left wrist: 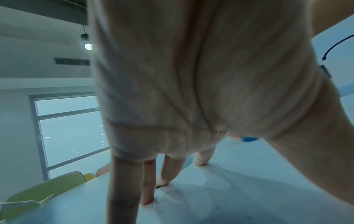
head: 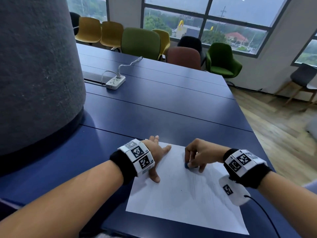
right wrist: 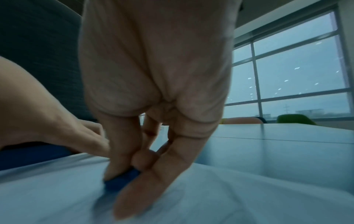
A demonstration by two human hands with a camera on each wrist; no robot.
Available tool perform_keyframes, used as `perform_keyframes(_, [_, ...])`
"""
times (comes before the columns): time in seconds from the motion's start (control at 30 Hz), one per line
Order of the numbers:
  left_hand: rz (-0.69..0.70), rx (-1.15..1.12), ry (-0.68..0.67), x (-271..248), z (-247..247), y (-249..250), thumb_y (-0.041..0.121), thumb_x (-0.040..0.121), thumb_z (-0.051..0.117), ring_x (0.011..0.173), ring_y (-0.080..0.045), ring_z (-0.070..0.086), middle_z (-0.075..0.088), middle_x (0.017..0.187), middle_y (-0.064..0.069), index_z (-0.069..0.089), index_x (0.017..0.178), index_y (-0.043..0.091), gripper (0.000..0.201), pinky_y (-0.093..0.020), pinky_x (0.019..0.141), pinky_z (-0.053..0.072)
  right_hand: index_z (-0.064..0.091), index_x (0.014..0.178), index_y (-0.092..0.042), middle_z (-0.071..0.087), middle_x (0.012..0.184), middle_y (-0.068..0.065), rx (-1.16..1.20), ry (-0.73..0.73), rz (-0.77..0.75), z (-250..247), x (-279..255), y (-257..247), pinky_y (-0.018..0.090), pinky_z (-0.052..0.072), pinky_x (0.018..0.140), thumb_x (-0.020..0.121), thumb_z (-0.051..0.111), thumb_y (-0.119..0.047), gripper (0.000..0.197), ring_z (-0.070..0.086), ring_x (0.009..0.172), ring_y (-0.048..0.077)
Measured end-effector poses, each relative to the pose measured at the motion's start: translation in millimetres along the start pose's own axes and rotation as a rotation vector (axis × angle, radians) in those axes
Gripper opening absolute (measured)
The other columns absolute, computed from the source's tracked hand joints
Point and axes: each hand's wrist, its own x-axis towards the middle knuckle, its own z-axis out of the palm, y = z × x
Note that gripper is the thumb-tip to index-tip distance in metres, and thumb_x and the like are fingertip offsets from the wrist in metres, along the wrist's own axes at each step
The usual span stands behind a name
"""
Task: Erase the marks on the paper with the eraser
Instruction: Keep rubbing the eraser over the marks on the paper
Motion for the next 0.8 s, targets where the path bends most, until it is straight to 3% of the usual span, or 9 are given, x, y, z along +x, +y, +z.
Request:
perform_keyframes(0.13, [-0.001,0.002,-0.001,-1,-1,0,0.059,0.066,0.081,0.148,-0.038,-0.003,-0.014,0.16,-0.021,-0.016,0.153,0.032,0.133,-0.051,0.115,0.022,0.064,0.077,-0.005,0.066,0.082,0.016,0.07,0.258,0.028,-12,15,4,0.033,0.06,0.054,0.08,0.071,-0.001,0.009,0.066,0.06,0.025])
perform_keyframes(0.3, [0.004,-0.006,0.02,0,1,-1,0.058,0.065,0.081,0.148,-0.038,0.0,-0.012,0.16,-0.023,-0.015,0.154,0.031,0.133,-0.049,0.114,0.024,0.066,0.078,-0.007,0.065,0.08,0.014,0.002,-0.011,-0.018,2,8,-1,0.038,0.062,0.062,0.08,0.071,-0.002,0.007,0.064,0.064,0.025])
perform_keyframes(0.43, [0.003,-0.001,0.017,1,1,-1,0.059,0.065,0.081,0.148,-0.038,-0.001,-0.013,0.16,-0.022,-0.015,0.153,0.032,0.133,-0.05,0.114,0.023,0.067,0.082,-0.004,0.064,0.081,0.014,0.038,0.197,0.001,-6,16,-1,0.034,0.061,0.055,0.081,0.071,-0.002,0.004,0.067,0.065,0.027])
perform_keyframes(0.6, [-0.003,0.005,0.014,2,2,0,0.061,0.063,0.081,0.148,-0.038,0.001,-0.011,0.16,-0.022,-0.015,0.153,0.033,0.134,-0.05,0.114,0.024,0.066,0.079,-0.01,0.069,0.091,0.023,-0.033,-0.054,-0.051,8,3,-8,0.042,0.062,0.065,0.08,0.07,-0.002,0.009,0.068,0.071,0.033])
perform_keyframes(0.73, [0.004,-0.001,0.013,1,1,-1,0.06,0.064,0.081,0.148,-0.038,-0.001,-0.012,0.16,-0.022,-0.015,0.153,0.033,0.134,-0.05,0.115,0.022,0.064,0.082,-0.004,0.063,0.079,0.013,0.044,0.218,-0.019,-5,19,-2,0.038,0.062,0.058,0.082,0.069,-0.001,0.005,0.066,0.065,0.026])
perform_keyframes(0.8, [0.0,-0.007,0.009,1,1,-2,0.059,0.065,0.081,0.148,-0.038,-0.002,-0.014,0.16,-0.021,-0.015,0.153,0.033,0.133,-0.049,0.115,0.02,0.063,0.082,-0.004,0.065,0.081,0.018,0.045,0.158,-0.035,-1,17,-4,0.039,0.062,0.06,0.082,0.068,0.0,0.006,0.067,0.066,0.027])
